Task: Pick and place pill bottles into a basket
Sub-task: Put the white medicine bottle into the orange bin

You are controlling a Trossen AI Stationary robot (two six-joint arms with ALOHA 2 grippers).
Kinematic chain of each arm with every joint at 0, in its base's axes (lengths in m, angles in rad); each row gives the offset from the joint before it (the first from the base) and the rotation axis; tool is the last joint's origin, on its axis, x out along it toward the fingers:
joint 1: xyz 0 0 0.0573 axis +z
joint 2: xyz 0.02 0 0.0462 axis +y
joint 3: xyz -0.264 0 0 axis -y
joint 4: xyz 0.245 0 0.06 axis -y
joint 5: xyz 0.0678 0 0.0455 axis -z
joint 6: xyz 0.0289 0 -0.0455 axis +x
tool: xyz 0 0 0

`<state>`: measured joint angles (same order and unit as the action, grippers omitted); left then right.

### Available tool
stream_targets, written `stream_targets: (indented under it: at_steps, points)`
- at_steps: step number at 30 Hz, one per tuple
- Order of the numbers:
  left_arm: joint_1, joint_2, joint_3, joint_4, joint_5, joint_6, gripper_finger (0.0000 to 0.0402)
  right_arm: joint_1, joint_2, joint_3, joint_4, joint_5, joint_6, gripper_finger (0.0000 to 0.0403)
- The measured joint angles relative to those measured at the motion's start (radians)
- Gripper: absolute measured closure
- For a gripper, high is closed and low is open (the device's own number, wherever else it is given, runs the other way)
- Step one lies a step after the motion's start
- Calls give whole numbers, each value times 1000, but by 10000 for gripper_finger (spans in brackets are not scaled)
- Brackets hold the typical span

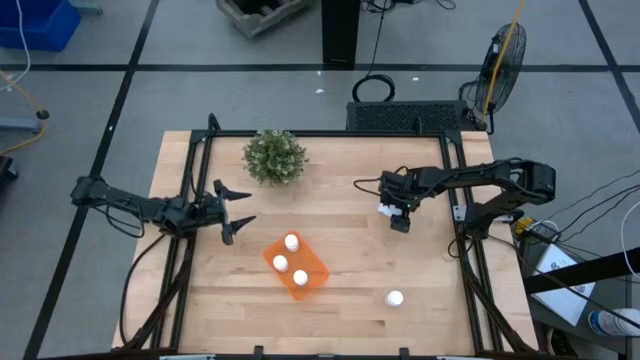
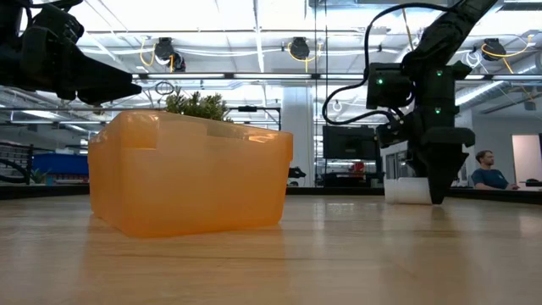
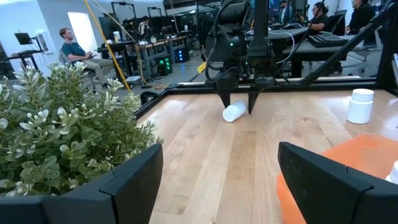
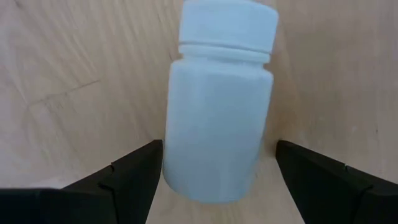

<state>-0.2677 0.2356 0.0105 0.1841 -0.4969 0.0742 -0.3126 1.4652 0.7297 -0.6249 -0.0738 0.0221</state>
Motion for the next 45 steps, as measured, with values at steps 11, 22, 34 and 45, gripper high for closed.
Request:
stream_targets:
  at_steps: [11, 22, 34, 45]
  points:
    - [0, 0, 0, 0, 0, 0, 76, 0, 2, -3, 94, -2, 23, 94]
    - [0, 0, 0, 0, 0, 0, 89, 6, 4, -4, 133, -56, 5, 255]
    - [0, 0, 0, 0, 0, 0, 77, 116, 6, -85, 608, -172, 54, 259]
    - [0, 0, 0, 1, 0, 50, 82, 242, 22, -84, 1202, -165, 44, 259]
